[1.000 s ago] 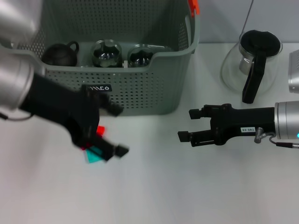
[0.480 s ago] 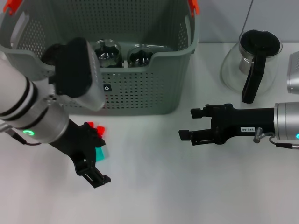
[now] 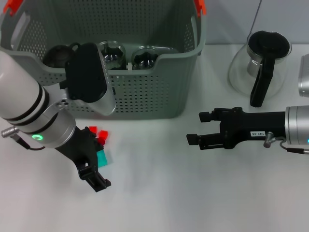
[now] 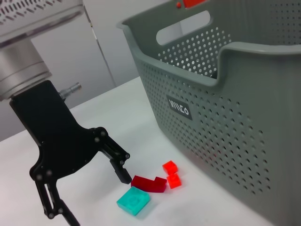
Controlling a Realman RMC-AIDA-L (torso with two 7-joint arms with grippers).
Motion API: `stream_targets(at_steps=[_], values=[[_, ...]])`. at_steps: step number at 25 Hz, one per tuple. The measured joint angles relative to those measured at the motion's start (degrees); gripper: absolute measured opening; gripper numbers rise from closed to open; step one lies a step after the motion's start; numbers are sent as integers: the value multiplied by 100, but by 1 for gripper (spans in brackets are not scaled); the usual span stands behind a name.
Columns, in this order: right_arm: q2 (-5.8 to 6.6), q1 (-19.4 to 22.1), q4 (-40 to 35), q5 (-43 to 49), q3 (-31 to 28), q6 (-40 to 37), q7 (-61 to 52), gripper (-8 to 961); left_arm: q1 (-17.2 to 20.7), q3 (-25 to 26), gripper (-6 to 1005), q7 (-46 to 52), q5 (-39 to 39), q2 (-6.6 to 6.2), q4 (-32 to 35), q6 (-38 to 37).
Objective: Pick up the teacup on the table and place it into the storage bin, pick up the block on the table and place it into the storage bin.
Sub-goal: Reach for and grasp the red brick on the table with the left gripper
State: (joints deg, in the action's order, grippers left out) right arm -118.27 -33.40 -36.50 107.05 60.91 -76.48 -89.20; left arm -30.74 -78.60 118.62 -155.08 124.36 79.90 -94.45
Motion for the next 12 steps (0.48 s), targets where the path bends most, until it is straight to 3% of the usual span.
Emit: stream_targets(at_steps=[6,12], values=[[19,-33,-7,0,-9,2,0,915,1,-93,962,-8,-90,0,5,17],[20,-55,-7,-15,-9,0,-32,914,4,-235,962,-1065,-358,0,34,152]])
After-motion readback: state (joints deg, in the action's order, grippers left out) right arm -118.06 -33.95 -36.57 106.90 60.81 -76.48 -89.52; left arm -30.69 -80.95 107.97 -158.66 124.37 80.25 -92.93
